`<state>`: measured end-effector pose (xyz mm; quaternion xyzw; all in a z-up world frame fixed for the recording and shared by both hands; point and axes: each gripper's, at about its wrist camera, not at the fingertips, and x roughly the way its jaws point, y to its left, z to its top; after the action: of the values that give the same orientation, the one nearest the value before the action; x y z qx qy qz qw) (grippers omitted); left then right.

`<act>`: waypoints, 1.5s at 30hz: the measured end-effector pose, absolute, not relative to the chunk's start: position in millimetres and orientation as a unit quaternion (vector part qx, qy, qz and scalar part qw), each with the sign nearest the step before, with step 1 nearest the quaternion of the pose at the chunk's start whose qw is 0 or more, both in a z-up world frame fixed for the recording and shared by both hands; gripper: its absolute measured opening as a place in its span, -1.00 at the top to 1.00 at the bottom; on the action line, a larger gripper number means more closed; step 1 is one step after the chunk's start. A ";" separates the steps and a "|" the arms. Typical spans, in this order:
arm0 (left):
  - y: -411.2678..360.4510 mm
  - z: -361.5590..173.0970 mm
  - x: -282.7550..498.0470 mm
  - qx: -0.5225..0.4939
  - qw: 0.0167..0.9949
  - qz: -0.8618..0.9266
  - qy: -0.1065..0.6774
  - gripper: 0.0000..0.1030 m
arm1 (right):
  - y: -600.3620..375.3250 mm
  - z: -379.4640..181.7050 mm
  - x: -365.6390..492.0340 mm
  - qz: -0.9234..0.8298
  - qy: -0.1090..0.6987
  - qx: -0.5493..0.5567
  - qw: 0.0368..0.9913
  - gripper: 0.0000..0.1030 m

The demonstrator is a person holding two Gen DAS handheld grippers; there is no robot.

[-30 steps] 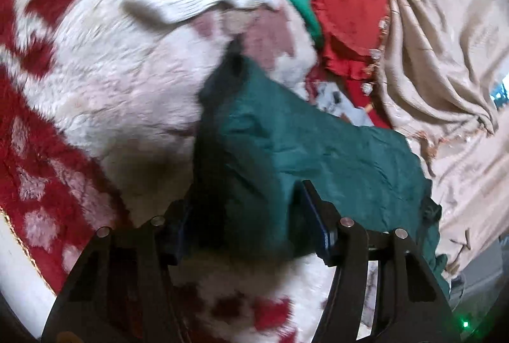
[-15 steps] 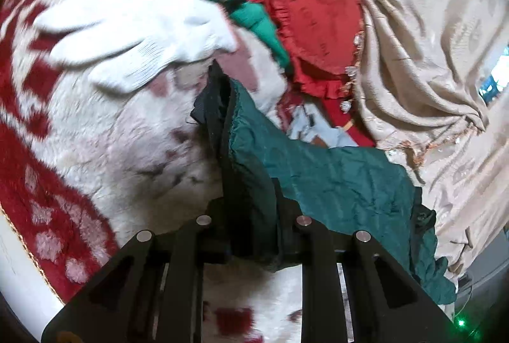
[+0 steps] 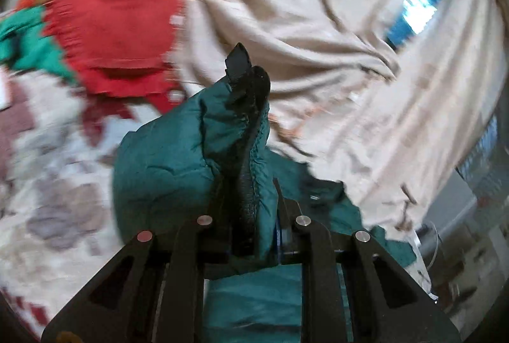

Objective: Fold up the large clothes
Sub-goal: 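Lift the sleeve with the left gripper and carry it across the jacket body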

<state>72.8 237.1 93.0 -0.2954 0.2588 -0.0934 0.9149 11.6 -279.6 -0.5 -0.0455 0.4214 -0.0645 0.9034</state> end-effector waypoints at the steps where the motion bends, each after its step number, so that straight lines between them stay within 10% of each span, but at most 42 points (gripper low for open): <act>1: 218.4 99.6 84.6 -0.287 0.915 -0.107 0.262 0.68 | -284.3 -0.4 10.1 -0.074 0.422 -0.047 0.902 -1.00; 31: -122.4 11.6 224.1 -0.180 0.845 -0.308 0.399 0.68 | -386.1 -13.8 -1.7 -0.164 0.454 0.012 0.875 -1.00; 45: -134.7 -6.2 218.7 -0.181 0.813 -0.334 0.442 0.52 | -393.9 -8.5 2.8 -0.186 0.446 0.018 0.875 -1.00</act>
<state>218.7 -134.7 -6.2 -0.1811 0.4418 -0.3343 0.8126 2.8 -393.9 -8.5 0.0179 0.4460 -0.1856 0.8754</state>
